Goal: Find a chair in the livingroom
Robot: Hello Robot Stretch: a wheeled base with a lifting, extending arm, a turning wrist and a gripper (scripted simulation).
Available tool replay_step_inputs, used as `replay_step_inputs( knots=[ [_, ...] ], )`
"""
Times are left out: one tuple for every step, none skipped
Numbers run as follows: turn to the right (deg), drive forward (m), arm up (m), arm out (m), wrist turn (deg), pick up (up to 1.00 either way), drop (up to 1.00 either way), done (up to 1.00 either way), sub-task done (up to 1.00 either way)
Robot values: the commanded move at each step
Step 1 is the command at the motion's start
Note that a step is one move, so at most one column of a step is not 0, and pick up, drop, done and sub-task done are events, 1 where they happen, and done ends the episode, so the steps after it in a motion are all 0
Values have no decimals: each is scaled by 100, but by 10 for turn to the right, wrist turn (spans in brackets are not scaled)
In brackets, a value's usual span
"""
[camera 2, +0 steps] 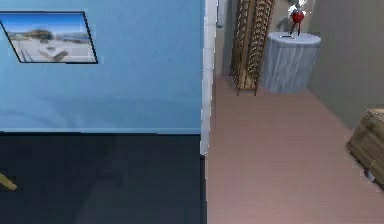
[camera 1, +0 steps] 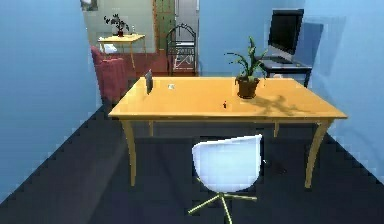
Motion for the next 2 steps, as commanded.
replay_step_inputs(
  knots=[
    [-300,0,0,0,0,0,0,0,0],
    [0,35,0,0,0,0,0,0,0]
  ],
)
